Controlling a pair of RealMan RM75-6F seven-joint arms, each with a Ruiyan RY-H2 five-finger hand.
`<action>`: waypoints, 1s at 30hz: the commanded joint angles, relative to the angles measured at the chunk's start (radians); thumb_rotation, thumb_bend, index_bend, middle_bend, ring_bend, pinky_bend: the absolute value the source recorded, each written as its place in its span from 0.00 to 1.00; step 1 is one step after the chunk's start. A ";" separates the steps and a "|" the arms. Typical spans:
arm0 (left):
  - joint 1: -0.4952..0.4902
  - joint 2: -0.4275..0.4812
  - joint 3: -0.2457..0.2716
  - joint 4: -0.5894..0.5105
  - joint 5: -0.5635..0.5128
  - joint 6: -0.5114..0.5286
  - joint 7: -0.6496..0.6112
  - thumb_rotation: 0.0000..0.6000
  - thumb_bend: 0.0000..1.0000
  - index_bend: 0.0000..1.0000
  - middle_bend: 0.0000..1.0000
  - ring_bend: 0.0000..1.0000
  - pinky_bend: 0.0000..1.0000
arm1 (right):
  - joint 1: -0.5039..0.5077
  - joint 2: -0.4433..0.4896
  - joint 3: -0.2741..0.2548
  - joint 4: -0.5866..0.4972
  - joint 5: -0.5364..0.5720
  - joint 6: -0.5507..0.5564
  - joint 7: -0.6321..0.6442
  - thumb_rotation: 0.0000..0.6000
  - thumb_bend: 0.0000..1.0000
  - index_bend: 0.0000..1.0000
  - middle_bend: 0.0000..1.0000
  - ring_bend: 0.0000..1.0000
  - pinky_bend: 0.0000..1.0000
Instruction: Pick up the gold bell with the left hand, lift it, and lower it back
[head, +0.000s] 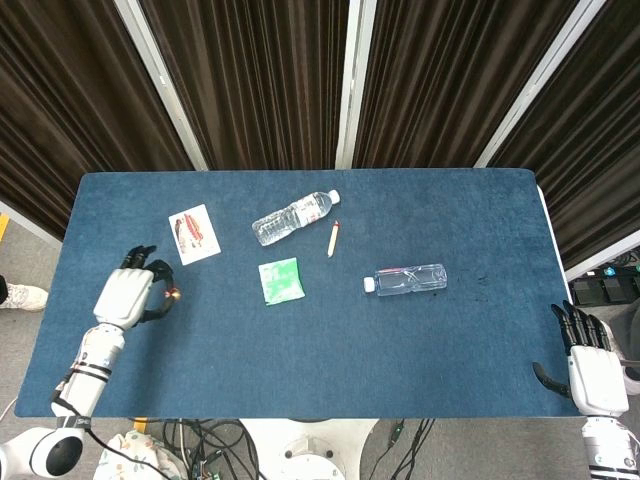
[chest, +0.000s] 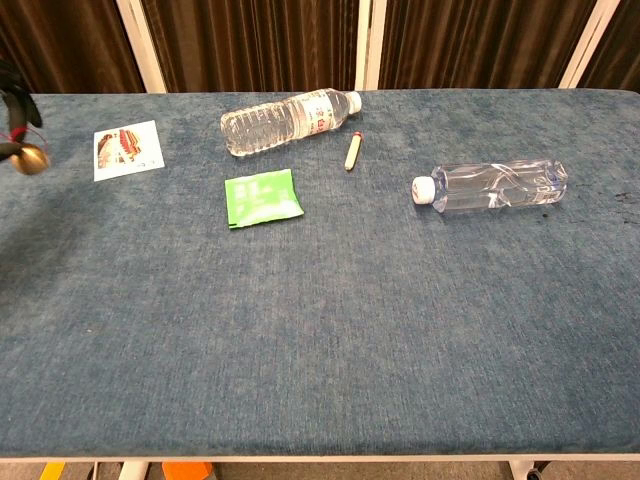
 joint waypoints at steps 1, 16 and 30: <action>-0.020 0.022 0.023 -0.042 0.055 -0.085 -0.210 1.00 0.39 0.70 0.28 0.07 0.05 | 0.000 0.000 0.000 0.000 0.000 0.001 0.000 1.00 0.17 0.00 0.00 0.00 0.00; -0.027 0.008 0.021 -0.044 -0.040 -0.003 0.154 1.00 0.38 0.72 0.19 0.04 0.04 | 0.000 -0.002 -0.001 0.006 0.000 -0.001 0.004 1.00 0.17 0.00 0.00 0.00 0.00; -0.027 0.055 0.006 -0.093 -0.041 -0.020 0.083 1.00 0.40 0.71 0.18 0.04 0.02 | 0.000 0.000 0.006 0.007 0.011 -0.004 0.011 1.00 0.17 0.00 0.00 0.00 0.00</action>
